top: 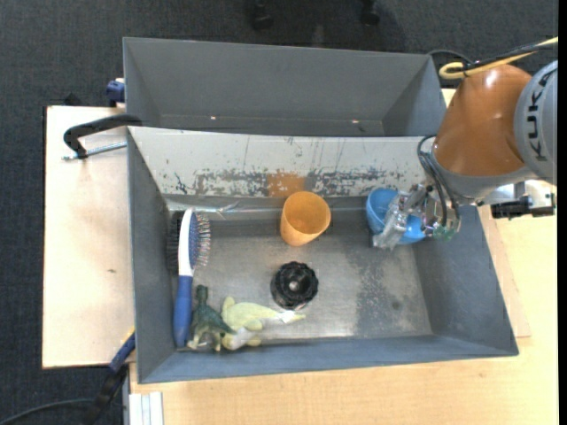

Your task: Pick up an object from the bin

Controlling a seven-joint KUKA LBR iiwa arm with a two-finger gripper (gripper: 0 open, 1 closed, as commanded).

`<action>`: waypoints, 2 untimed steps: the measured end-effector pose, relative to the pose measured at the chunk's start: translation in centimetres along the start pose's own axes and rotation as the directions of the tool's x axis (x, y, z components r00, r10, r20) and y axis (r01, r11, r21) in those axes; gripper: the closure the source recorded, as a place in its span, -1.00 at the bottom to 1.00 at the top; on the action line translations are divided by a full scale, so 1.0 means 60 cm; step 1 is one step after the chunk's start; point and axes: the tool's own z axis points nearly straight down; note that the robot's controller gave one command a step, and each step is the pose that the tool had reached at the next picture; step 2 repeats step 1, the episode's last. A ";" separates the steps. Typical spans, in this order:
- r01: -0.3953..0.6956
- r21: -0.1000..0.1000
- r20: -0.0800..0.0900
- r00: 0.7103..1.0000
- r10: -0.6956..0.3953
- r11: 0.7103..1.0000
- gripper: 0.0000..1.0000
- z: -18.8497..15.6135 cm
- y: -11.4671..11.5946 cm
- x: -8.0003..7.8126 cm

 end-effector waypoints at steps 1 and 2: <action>0.001 0.000 0.000 1.000 -0.001 1.000 1.00 -0.026 0.002 -0.003; 0.001 0.000 0.000 1.000 -0.001 1.000 1.00 -0.026 0.002 -0.003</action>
Offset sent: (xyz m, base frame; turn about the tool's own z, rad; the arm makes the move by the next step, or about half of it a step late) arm 0.0000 0.0001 0.0137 0.0000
